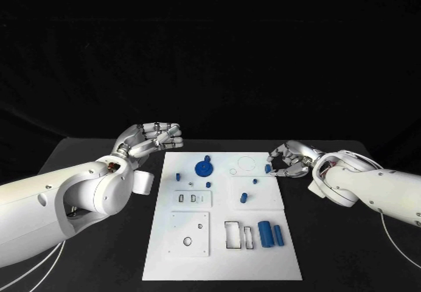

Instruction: Assemble the parts on the task board

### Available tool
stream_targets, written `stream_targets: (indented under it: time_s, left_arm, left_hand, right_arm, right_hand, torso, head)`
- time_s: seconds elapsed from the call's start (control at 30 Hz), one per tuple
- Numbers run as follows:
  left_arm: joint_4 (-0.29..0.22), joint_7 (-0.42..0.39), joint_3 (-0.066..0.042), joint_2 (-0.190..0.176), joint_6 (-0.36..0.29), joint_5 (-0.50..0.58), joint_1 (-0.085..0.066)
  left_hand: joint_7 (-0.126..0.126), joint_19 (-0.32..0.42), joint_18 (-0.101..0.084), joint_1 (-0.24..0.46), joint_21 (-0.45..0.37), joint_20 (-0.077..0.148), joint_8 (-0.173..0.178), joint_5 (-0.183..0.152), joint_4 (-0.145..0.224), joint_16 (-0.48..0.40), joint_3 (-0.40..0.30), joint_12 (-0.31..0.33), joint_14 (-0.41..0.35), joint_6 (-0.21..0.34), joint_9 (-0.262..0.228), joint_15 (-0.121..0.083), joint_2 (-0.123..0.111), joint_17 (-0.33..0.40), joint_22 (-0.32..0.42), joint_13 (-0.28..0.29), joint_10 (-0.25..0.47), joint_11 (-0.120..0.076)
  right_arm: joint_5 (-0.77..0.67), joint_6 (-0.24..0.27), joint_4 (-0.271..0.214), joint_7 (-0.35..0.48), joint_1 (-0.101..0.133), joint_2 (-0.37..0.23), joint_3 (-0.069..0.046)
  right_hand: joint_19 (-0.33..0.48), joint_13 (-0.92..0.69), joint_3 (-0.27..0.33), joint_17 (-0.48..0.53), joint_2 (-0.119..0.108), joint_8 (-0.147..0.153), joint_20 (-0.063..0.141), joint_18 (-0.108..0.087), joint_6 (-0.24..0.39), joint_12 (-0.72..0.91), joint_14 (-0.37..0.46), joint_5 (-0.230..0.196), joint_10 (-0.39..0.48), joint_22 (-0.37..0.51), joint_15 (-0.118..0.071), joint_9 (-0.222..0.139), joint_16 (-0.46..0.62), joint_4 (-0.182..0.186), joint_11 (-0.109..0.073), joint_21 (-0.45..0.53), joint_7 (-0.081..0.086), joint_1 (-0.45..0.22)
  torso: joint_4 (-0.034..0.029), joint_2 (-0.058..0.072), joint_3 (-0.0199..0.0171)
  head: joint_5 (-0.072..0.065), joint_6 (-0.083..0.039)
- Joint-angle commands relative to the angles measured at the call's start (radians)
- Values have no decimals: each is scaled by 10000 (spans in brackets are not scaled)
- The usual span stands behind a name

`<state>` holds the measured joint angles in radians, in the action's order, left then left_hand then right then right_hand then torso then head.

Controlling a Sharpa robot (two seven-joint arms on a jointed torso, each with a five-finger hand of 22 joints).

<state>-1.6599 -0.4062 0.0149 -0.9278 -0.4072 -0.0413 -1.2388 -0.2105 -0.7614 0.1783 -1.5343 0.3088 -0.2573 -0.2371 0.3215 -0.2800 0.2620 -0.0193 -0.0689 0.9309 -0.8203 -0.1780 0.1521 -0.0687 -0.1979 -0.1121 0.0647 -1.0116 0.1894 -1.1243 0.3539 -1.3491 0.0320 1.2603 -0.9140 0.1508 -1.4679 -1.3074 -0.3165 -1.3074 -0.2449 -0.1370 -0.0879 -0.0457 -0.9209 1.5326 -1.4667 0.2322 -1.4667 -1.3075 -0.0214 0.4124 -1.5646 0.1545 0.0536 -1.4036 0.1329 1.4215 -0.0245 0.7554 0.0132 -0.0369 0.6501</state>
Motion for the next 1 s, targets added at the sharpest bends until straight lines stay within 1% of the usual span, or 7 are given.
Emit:
stream_targets:
  time_s: [0.03,0.17,0.33,0.47,0.53,0.77,1.0]
  left_arm:
    - [-19,-92,-9,4,153,11,-13]
    - [-19,-93,-9,3,148,8,-13]
    - [-19,-92,-9,3,145,6,-13]
    - [-17,-88,-9,-2,137,2,-13]
    - [-17,-86,-9,-3,135,0,-13]
    - [-26,-83,-9,-8,143,-3,-13]
    - [-31,-77,-9,-19,144,-4,-14]
  left_hand:
    - [-154,-8,23,74,-57,-47,2,-69,-16,-39,52,40,-70,53,-6,17,-51,-14,16,12,64,11]
    - [-154,-8,23,74,-57,-47,2,-69,-16,-39,52,40,-70,53,-6,17,-51,-14,16,12,64,11]
    - [-154,-8,23,74,-57,-47,2,-69,-16,-39,52,40,-70,53,-6,17,-51,-14,16,12,64,11]
    - [-154,-8,23,74,-57,-47,2,-69,-16,-39,52,40,-70,53,-6,17,-51,-14,16,12,64,11]
    - [-154,-8,23,74,-57,-47,2,-69,-16,-39,52,40,-70,53,-6,17,-51,-14,16,12,64,11]
    - [-154,-8,23,74,-57,-47,2,-69,-16,-39,52,40,-70,53,-6,17,-51,-14,16,12,64,11]
    - [-155,2,23,67,-67,-50,1,-93,-10,-49,57,41,-74,58,-9,19,-53,-19,27,12,71,12]
  right_arm:
    - [9,-203,6,-33,-30,33,4]
    - [-12,-198,5,-54,-45,58,6]
    - [-36,-165,12,-61,-53,96,7]
    - [-47,-134,26,-88,-56,127,8]
    - [-49,-126,35,-102,-56,142,8]
    - [-59,-30,109,-179,-58,222,8]
    - [-68,-10,175,-243,-62,289,8]
  right_hand:
    - [-60,-2326,-61,-2403,33,-42,-4,9,-60,55,-990,68,-799,-1557,21,-13,-11,0,-35,-59,-4,-100]
    - [-83,-2349,-100,-2450,55,-62,-6,19,-107,81,-1000,80,-818,-1581,30,-18,-22,-3,-23,-91,9,-109]
    - [-93,-2375,-175,-2464,92,-94,-13,22,-183,109,-1004,97,-840,-1592,42,-26,-25,-12,-11,-102,22,-114]
    - [-116,-2396,-319,-2489,178,-135,-20,30,-296,133,-1009,107,-857,-1617,46,-45,-31,5,-9,-130,18,-161]
    - [-121,-2408,-353,-2492,194,-141,-20,32,-314,145,-1010,103,-867,-1623,44,-51,-31,4,-10,-137,15,-164]
    - [-157,-2433,-736,-2543,372,-232,6,43,-577,173,-1021,57,-889,-1667,4,-88,-43,-14,-52,-183,-38,-231]
    - [-181,-2450,-995,-2581,429,-294,40,53,-756,191,-1029,74,-902,-1700,-37,-106,-51,-79,-94,-216,-88,-281]
  torso:
    - [14,-6,-4]
    - [10,-1,-6]
    - [6,-6,-2]
    - [6,-2,-9]
    - [5,-7,-4]
    - [4,-4,-4]
    - [6,-8,3]
  head:
    - [54,28]
    - [78,20]
    - [64,35]
    - [66,24]
    - [56,27]
    - [67,27]
    - [74,29]
